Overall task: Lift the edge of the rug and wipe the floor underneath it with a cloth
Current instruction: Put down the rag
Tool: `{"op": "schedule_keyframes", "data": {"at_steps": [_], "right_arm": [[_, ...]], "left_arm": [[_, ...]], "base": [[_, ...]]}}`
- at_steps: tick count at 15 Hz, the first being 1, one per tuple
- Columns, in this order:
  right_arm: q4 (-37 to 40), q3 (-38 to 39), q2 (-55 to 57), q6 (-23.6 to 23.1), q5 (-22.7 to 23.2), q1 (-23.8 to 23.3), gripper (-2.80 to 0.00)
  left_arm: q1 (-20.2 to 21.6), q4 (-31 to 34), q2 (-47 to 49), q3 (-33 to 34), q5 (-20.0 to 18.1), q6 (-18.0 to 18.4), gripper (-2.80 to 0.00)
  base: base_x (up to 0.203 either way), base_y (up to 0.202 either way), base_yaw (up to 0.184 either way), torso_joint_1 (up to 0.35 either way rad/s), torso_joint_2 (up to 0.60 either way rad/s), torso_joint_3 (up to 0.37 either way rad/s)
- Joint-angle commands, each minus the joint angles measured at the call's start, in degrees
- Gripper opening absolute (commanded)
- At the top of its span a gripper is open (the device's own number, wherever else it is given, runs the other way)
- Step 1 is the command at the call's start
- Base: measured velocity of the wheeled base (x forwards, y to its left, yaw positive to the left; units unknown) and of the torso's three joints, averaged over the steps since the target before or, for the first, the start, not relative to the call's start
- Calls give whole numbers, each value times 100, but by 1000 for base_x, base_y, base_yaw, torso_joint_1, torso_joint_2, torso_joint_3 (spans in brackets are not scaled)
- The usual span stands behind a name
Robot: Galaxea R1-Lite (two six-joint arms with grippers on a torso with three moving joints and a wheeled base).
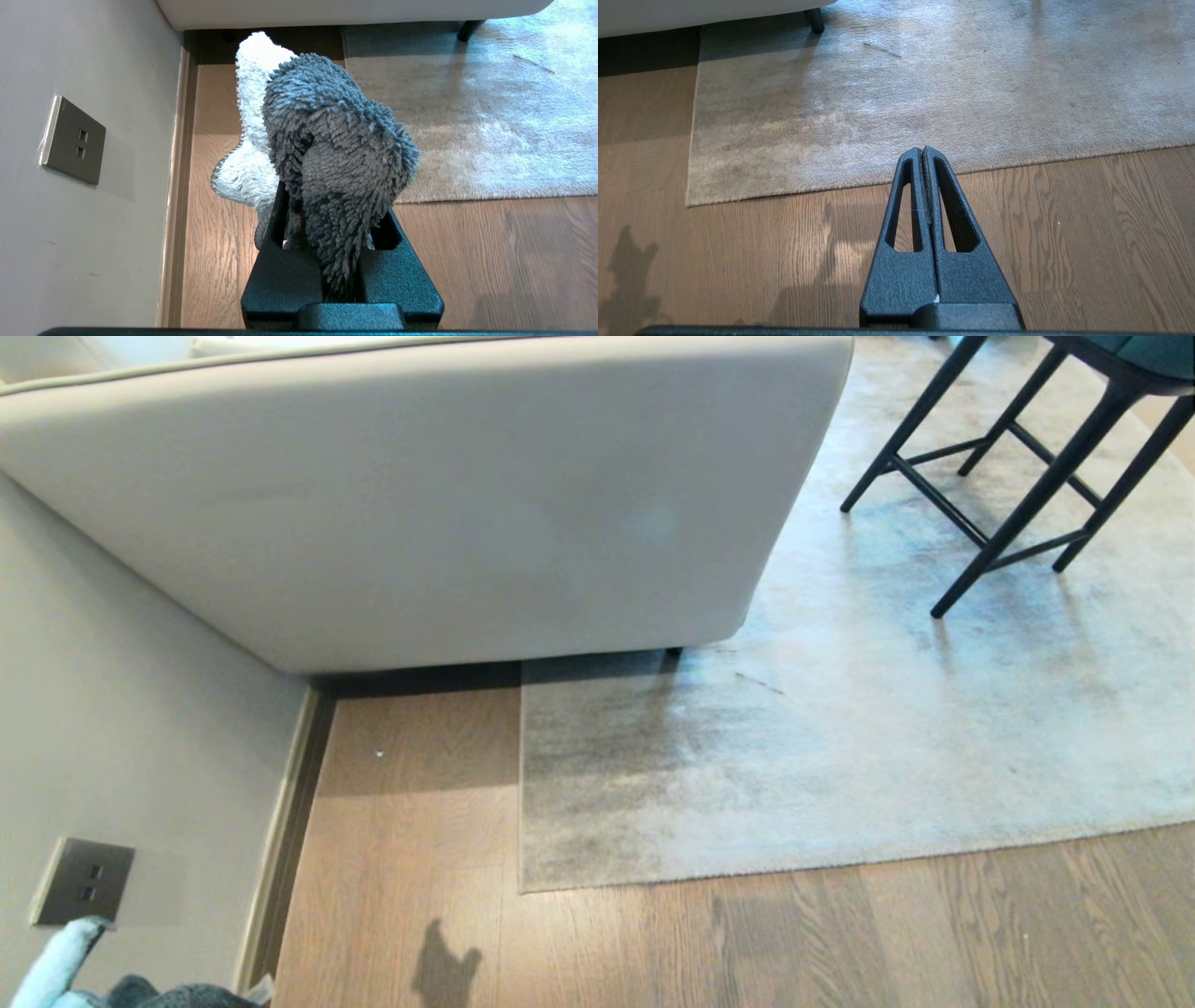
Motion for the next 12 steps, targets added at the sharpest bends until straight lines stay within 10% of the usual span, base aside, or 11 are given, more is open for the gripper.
{"op": "schedule_keyframes", "data": {"at_steps": [1, 12], "right_arm": [[1, 3, 5, 1, -1, 0, -280], [0, -1, 6, 1, 0, 0, -280]], "left_arm": [[0, -10, 0, 2, 4, -5, -280], [0, -11, 0, -6, 1, -14, -280]], "base": [[0, 0, 0, 0, 0, 0], [0, 0, 0, 0, 0, 0]]}}
